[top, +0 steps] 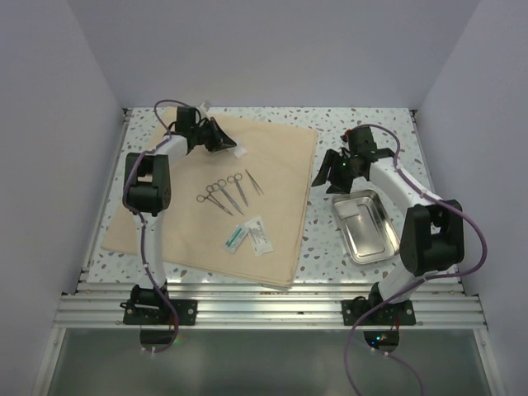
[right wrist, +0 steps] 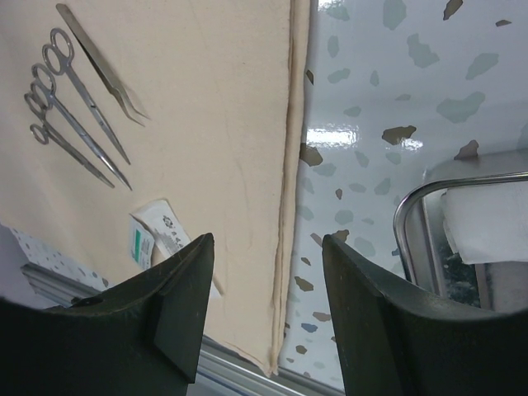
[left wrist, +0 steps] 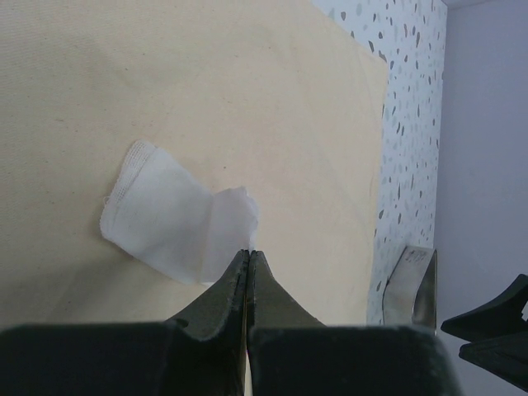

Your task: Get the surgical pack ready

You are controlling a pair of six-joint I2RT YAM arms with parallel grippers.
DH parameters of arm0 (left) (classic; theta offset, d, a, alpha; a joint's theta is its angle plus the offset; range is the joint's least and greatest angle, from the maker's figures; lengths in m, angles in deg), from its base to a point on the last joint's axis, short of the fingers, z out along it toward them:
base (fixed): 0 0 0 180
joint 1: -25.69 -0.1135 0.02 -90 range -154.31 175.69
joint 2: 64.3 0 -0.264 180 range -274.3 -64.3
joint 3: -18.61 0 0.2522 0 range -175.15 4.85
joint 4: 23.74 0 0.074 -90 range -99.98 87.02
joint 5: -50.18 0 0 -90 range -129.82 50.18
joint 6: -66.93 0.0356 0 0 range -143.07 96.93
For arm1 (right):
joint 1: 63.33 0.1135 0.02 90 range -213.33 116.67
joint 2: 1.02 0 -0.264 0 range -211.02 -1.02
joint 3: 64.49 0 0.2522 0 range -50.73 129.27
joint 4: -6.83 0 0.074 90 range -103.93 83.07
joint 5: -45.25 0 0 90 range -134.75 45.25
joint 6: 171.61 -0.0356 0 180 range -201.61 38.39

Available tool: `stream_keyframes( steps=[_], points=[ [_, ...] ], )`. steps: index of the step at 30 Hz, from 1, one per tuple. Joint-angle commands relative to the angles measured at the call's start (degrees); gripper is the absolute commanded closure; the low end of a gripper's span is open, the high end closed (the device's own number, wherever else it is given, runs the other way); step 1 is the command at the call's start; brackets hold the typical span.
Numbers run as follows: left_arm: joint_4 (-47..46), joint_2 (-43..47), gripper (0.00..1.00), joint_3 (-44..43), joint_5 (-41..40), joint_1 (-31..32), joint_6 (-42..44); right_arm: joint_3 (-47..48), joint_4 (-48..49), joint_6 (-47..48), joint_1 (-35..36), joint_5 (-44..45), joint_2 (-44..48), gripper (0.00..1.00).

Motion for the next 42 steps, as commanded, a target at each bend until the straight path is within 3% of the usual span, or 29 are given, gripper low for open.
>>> stream_keyframes(
  steps=[1, 42],
  points=[
    [-0.3, -0.4, 1.0, -3.4, 0.5, -0.5, 0.1, 1.9, 0.6, 0.2, 0.1, -0.5, -0.8, 0.41],
    [1.4, -4.2, 1.0, -6.2, -0.9, -3.0, 0.5, 2.6, 0.4, 0.8, 0.2, -0.8, -2.1, 0.4]
  ],
)
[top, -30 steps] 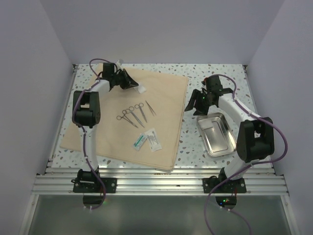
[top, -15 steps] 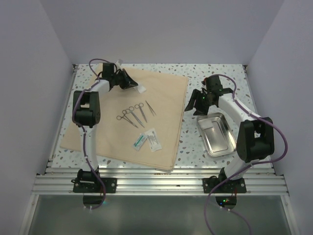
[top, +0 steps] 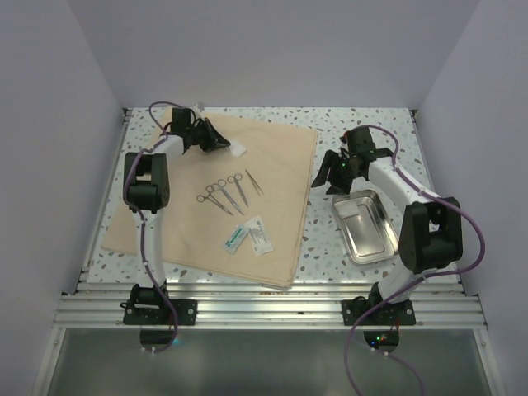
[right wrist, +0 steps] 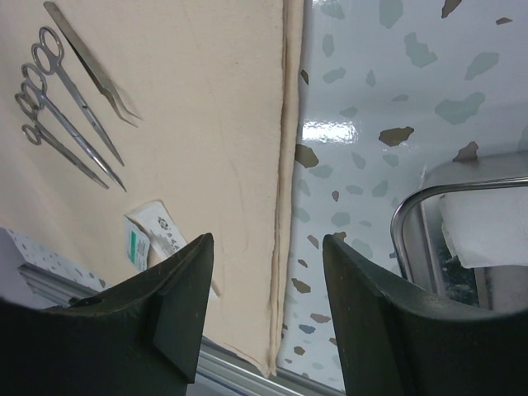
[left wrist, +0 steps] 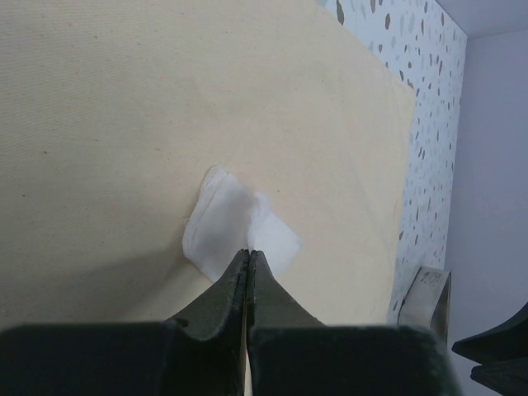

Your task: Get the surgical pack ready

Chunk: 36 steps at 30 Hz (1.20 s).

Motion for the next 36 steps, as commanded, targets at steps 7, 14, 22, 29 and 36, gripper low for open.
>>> stream_keyframes(
  steps=[7, 14, 22, 29, 36],
  points=[
    [1.2, -2.1, 1.0, -4.3, 0.3, -1.2, 0.3, 2.6, 0.2, 0.8, 0.1, -0.8, -1.0, 0.4],
    [2.7, -3.6, 1.0, -6.0, 0.8, -1.5, 0.7, 2.6, -0.1, 0.9, 0.1, -0.8, -1.1, 0.4],
    [3.5, -1.4, 0.61, -4.1, 0.0, -1.8, 2.2, 2.1, 0.4, 0.8, 0.2, -0.9, -1.1, 0.4],
    [2.2, 4.3, 0.37, -0.4, -4.1, -2.2, 3.6, 1.4, 0.9, 0.5, 0.2, -1.5, -1.0, 0.4],
    [1.9, 8.7, 0.34, 3.3, -7.5, -2.1, 4.0, 1.2, 0.8, 0.6, 0.2, -1.5, -0.7, 0.4]
  ],
)
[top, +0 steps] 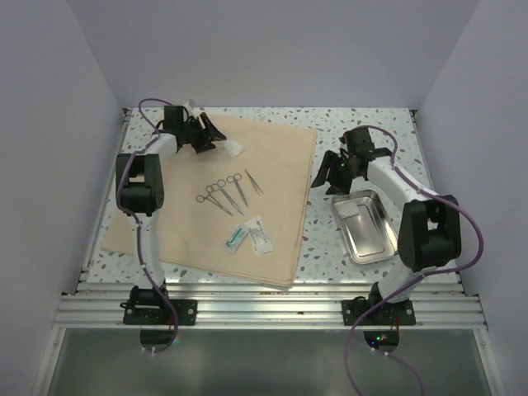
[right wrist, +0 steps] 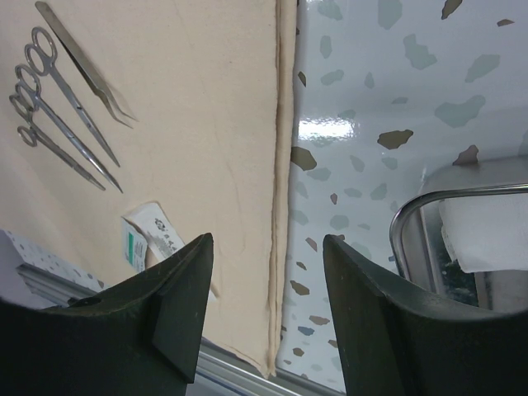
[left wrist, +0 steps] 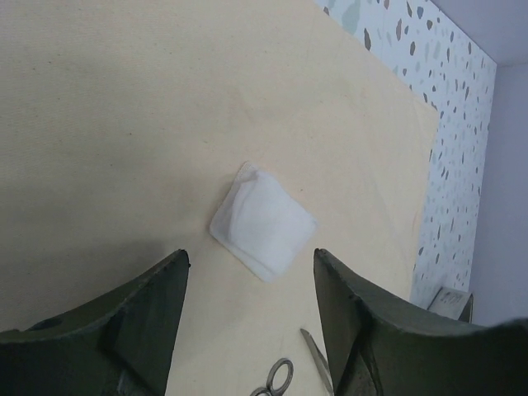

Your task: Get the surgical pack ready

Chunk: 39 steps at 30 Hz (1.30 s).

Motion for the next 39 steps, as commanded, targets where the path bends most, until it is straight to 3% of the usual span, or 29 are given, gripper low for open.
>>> stream_keyframes(
  steps=[1, 13, 20, 39],
  points=[
    [0.6, 3.6, 0.34, 0.0, -2.6, -0.4, 1.6, 0.9, 1.0, 0.4, 0.2, -1.4, 0.3, 0.4],
    [-1.9, -2.9, 0.36, -2.4, -0.1, 2.0, -2.0, 0.9, 1.1, 0.4, 0.4, -1.4, -0.1, 0.4],
    [2.3, -4.8, 0.37, -4.4, -3.1, 3.0, -2.8, 1.3, 1.2, 0.4, 0.4, -1.3, -0.2, 0.4],
    [2.7, -8.7, 0.54, -7.0, -3.0, 3.9, -5.2, 1.4, 1.3, 0.7, 0.3, -1.4, -0.9, 0.4]
  ],
)
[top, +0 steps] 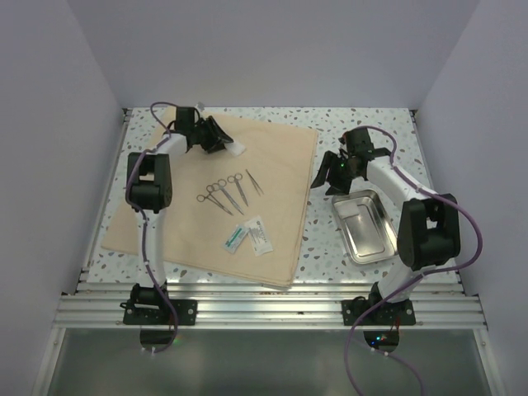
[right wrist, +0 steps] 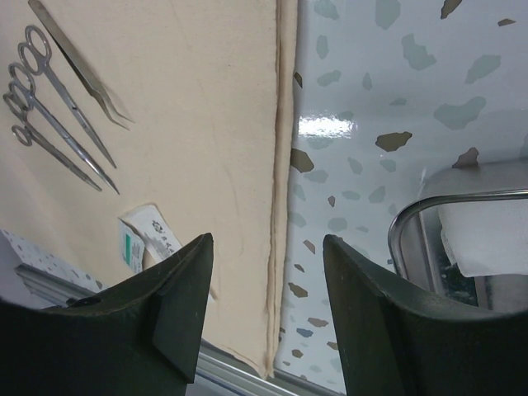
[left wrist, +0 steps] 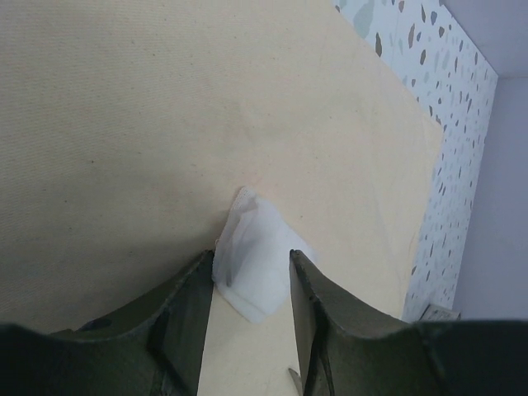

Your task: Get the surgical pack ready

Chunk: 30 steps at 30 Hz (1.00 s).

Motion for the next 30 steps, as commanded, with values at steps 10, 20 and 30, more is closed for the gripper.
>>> stream_keyframes(
  steps=[10, 20, 30],
  points=[
    [-2.4, -2.6, 1.0, -3.0, 0.0, 0.9, 1.7, 5.6, -1.6, 3.0, 0.8, -4.4, -2.5, 0.39],
    [3.6, 20.6, 1.0, 6.1, 5.7, 1.6, 6.6, 14.0, -2.3, 8.6, 2.5, -19.5, -5.0, 0.25],
    [9.6, 55.3, 1.0, 37.8, 20.8, 4.9, 17.9, 23.1, 6.9, 10.5, 13.2, -44.0, -7.0, 0.17]
  ],
)
